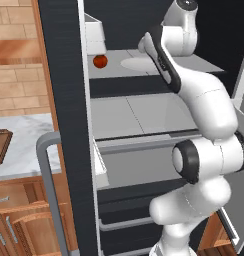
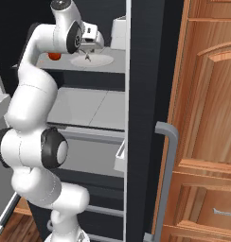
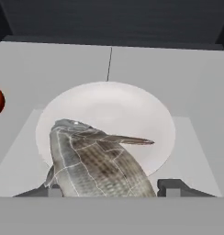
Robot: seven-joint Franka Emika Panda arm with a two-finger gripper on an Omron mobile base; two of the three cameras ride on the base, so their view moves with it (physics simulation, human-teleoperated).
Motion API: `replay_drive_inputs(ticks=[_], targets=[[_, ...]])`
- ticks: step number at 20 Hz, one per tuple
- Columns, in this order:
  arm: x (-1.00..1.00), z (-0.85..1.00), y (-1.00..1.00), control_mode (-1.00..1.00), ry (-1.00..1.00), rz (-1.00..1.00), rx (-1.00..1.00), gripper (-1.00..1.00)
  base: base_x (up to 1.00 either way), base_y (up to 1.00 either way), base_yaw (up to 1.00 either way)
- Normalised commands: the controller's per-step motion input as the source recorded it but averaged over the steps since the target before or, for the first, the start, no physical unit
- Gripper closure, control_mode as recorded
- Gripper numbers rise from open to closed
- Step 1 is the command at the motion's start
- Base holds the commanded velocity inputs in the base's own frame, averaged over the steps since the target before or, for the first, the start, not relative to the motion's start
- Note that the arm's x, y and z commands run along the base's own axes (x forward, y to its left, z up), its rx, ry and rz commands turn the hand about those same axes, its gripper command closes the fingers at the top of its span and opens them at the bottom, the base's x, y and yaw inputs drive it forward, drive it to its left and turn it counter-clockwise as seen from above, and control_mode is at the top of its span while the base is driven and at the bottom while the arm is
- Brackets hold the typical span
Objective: Retrieve the fish from the fridge and place it on the cutting board.
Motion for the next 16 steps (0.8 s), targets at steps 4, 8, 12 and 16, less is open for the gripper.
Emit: replay_drive_inputs(ticks=[4,8,12,16], targets=[[-1.00,0.00,0.00,-1.00,0.00,0.00,0.00,1.00,0.00,0.00,0.00],[-1.00,0.00,0.00,-1.00,0.00,0.00,0.00,1.00,0.00,0.00,0.00],[-1.00,-0.03,0.00,-1.00,0.00,0.00,0.00,1.00,0.00,0.00,0.00],[-1.00,-0.12,0.00,-1.00,0.01,0.00,0.00,1.00,0.00,0.00,0.00]])
